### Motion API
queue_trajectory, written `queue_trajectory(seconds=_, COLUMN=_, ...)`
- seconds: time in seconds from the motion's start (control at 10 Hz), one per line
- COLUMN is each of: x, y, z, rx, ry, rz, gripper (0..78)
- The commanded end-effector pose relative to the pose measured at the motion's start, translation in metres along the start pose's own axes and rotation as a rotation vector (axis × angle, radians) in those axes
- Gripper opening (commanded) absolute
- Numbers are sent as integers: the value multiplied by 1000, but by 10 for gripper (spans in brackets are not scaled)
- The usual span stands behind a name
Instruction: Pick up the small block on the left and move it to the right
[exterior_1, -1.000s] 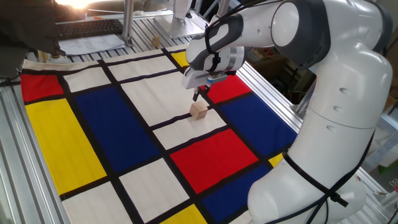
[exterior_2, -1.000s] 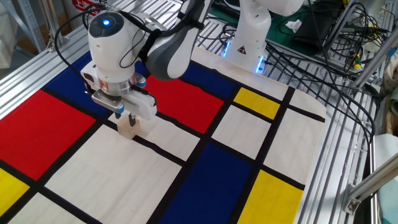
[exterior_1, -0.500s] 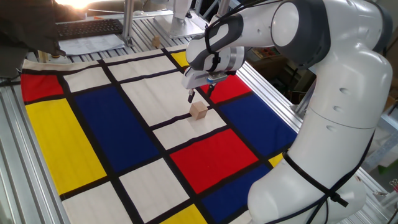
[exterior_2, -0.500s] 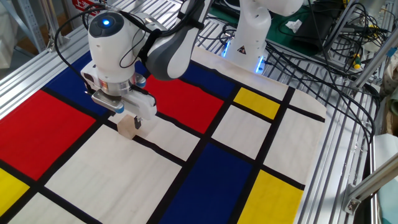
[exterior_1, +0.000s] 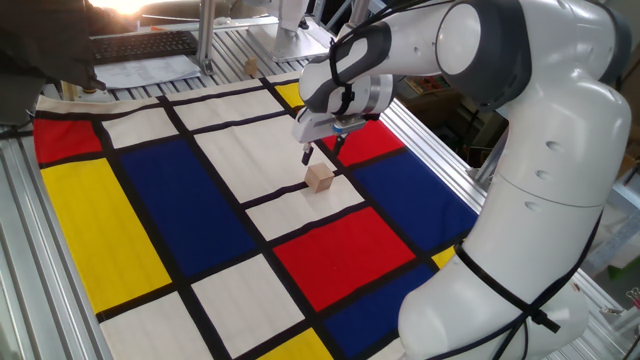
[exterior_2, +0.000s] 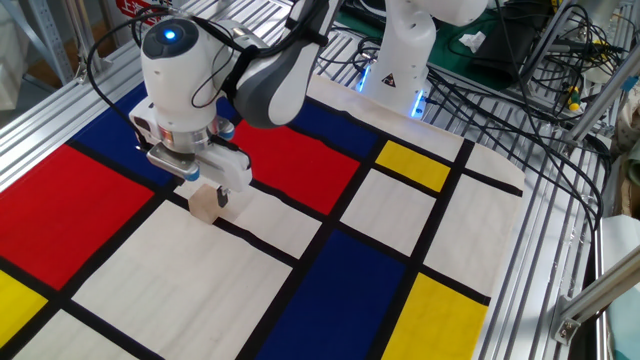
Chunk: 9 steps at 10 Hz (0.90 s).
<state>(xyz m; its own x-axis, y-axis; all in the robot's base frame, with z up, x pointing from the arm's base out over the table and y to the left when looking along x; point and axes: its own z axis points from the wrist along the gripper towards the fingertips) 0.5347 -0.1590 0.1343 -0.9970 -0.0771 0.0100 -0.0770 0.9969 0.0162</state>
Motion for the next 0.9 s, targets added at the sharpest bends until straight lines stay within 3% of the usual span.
queue_trajectory(seconds=0.1, x=-2, y=0, z=-21, rx=-6, ry=-15, rz=-19, gripper=774)
queue_trajectory(seconds=0.3, x=-2, y=0, z=-19, rx=-4, ry=-13, rz=-19, gripper=774)
queue_trajectory(seconds=0.9, x=-1, y=-1, z=14, rx=-1, ry=-32, rz=-10, gripper=774)
